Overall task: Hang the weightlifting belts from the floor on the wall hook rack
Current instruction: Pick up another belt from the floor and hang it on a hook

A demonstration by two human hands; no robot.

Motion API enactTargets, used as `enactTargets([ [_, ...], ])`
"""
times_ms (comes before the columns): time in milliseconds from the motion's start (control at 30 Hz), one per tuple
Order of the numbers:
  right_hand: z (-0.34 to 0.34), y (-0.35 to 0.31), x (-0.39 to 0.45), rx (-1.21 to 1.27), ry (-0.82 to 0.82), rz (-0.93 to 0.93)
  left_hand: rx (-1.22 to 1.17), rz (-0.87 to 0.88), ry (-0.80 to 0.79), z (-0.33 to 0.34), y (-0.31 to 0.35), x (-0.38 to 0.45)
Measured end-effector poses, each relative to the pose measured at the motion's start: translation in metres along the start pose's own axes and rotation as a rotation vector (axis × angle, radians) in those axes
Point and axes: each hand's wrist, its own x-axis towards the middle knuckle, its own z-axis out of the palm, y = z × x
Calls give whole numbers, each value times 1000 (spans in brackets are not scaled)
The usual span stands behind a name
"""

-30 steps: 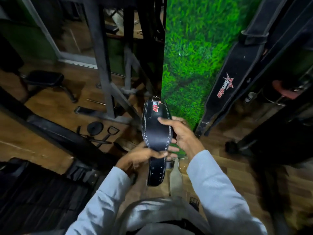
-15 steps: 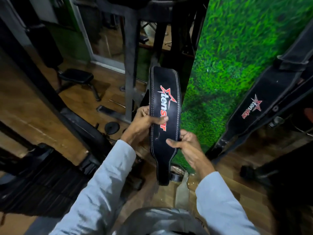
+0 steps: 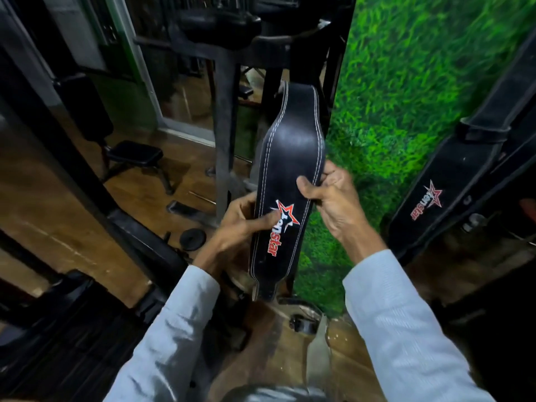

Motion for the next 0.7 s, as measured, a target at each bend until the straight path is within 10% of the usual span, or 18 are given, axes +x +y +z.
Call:
enactTargets([
  [300,7,53,-26,-282,-13,44,-63,91,182,14,58,57],
  [433,2,10,-11,-5,51,72,-77,127,99,21,34,43],
  [700,-4,-24,15,-301,209,-125,9,65,12,31,24,39],
])
